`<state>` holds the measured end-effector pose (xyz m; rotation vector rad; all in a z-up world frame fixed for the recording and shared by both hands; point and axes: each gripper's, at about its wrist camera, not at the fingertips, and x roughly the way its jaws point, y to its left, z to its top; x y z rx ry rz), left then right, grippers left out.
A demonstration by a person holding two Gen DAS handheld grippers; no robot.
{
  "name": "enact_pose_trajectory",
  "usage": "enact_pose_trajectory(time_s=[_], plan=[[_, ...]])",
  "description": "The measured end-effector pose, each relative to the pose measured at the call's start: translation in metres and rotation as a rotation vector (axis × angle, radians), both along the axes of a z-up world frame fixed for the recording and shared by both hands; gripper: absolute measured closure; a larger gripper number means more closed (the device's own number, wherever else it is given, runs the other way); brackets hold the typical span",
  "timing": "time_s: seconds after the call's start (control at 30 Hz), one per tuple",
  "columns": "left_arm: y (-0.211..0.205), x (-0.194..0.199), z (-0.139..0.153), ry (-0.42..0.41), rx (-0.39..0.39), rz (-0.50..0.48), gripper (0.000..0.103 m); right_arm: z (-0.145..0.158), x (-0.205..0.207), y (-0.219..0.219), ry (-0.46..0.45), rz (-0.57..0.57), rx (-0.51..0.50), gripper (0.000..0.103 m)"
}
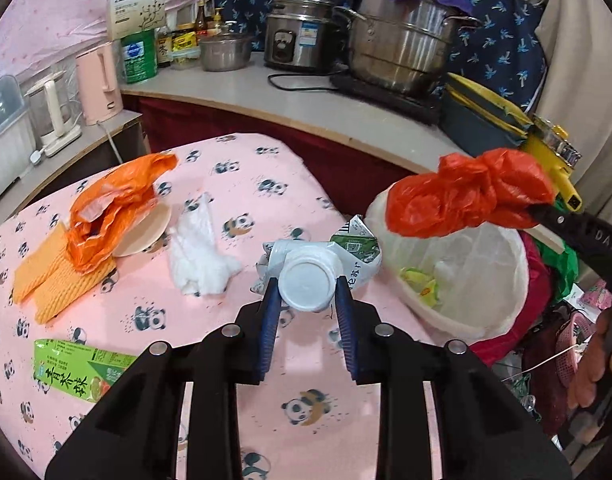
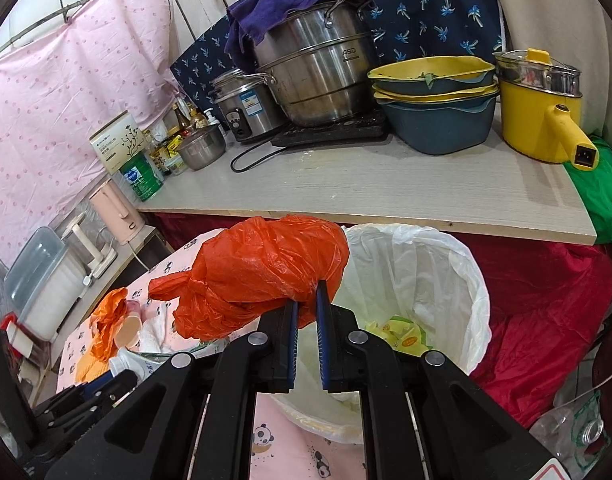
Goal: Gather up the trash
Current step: 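Lower the orange bag into the bin and open the right tool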
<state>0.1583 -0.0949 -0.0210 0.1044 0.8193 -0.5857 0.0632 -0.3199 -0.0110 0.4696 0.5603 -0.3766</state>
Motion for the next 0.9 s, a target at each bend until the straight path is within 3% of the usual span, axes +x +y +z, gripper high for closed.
enact_pose_trajectory(time_s=[0.43,0.9], plan=[[-0.071,-0.014,0.017,-0.03,-0.024,-0.144,0.076,0.0,-0.024,-0.036,-0.007,-0.101,0.0,0.095],[-0.132,-0.023,0.002,0.024,-0.009,-0.251,0.076,-0.003,-0.048,-0.067,0.003,-0.197,0.001,0.095]])
